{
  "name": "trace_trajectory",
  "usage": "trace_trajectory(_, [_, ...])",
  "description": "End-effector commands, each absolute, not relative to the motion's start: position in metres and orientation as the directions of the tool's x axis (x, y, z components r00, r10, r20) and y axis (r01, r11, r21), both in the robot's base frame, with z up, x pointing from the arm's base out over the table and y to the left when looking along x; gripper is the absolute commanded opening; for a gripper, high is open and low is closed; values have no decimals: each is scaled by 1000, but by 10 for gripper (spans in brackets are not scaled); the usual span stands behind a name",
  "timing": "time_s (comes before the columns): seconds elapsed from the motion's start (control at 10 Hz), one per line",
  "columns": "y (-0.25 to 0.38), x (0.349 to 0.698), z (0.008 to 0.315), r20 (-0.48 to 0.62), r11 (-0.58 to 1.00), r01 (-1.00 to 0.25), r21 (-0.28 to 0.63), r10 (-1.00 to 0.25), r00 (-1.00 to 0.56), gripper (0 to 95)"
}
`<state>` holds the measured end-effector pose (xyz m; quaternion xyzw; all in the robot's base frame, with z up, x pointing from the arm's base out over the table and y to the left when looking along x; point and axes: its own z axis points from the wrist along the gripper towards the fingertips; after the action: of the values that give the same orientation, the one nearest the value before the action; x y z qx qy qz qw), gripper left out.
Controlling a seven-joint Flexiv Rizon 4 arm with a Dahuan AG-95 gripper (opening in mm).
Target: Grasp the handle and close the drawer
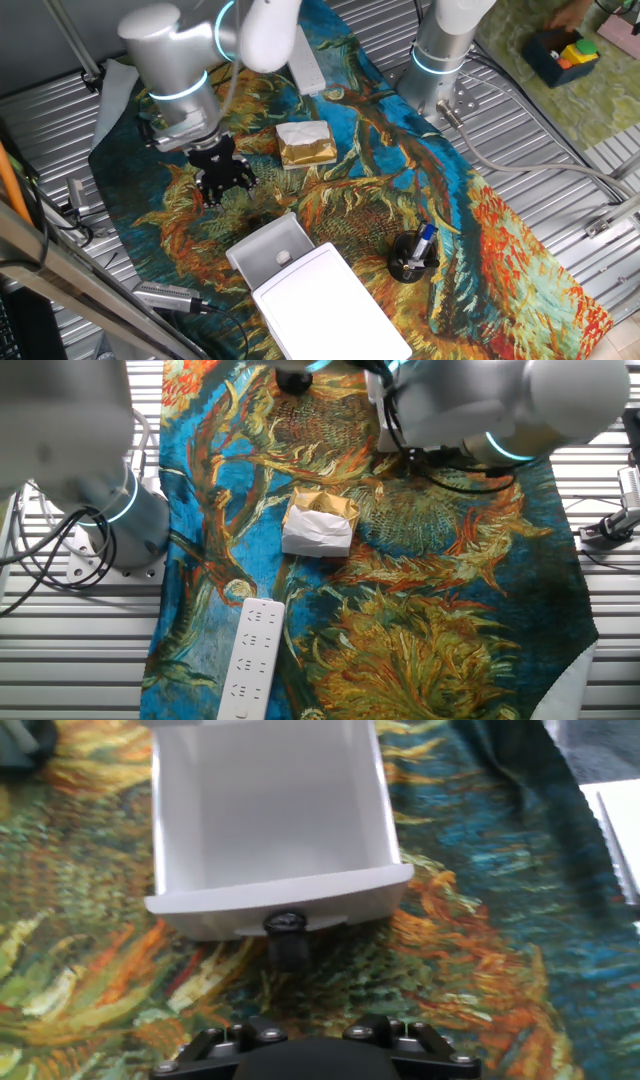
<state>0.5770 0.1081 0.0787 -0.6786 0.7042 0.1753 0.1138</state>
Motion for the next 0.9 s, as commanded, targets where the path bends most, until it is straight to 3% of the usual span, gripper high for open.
trace_trajectory(0.1, [114,575,74,-400,28,-995,92,-914,-62,570])
trace_trajectory(0.9, [140,564,65,-409,84,-990,114,-904,-124,570])
